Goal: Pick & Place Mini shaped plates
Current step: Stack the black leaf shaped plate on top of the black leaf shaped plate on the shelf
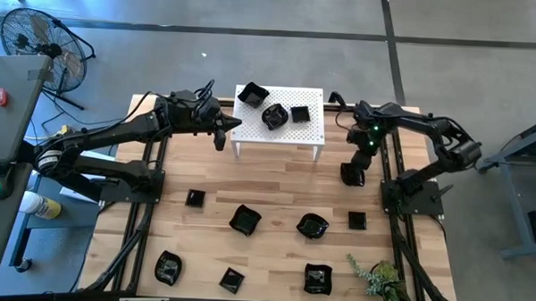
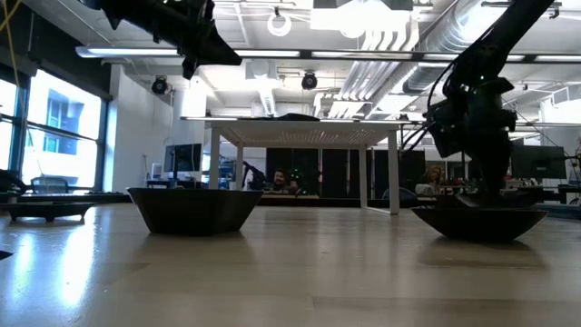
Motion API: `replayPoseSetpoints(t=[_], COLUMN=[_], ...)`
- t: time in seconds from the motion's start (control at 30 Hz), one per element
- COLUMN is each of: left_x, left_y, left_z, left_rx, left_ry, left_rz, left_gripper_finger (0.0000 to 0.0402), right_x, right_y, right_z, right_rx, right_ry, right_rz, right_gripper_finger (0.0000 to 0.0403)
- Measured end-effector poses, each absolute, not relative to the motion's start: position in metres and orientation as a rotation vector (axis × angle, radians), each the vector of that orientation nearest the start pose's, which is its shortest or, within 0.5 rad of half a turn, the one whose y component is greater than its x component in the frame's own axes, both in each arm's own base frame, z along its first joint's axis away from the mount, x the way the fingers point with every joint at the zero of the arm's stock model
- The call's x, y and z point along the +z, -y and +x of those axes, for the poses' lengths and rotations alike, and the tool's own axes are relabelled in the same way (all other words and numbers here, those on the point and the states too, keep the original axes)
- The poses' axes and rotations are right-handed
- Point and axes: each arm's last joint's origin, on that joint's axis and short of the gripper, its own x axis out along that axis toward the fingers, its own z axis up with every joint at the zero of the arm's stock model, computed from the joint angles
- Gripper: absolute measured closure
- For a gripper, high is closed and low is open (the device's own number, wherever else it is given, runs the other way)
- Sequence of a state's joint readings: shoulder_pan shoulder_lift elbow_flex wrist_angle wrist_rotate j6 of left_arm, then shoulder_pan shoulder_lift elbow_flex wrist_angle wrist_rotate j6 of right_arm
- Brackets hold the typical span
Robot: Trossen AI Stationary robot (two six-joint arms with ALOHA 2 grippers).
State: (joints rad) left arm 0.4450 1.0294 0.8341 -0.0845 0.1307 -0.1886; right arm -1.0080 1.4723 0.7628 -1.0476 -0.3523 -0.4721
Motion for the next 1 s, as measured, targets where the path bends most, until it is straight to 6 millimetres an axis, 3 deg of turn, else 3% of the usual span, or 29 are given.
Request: replayPoseSetpoints(t=[0.33,0.63,0.87,1.0], left_x=[0.314,0.314,0.314,0.314], left_y=[-0.095,-0.095,-0.095,-0.096], left_z=[0.208,0.208,0.208,0.208], left_rx=[0.337,0.337,0.348,0.374], left_ry=[-0.239,-0.24,-0.24,-0.239], left_rz=[-0.266,-0.258,-0.256,-0.252], left_gripper_finger=[0.0401,0.0401,0.0401,0.0401], right_x=[0.208,0.286,0.365,0.391], right_y=[0.145,0.113,0.097,0.099], right_z=[0.106,0.109,0.126,0.153], right_rx=[-0.247,-0.336,-0.487,-0.511], right_ry=[-1.287,-1.101,-0.728,-0.546], right_rz=[0.709,0.757,0.854,0.861], right_gripper_finger=[0.04,0.04,0.0398,0.0397])
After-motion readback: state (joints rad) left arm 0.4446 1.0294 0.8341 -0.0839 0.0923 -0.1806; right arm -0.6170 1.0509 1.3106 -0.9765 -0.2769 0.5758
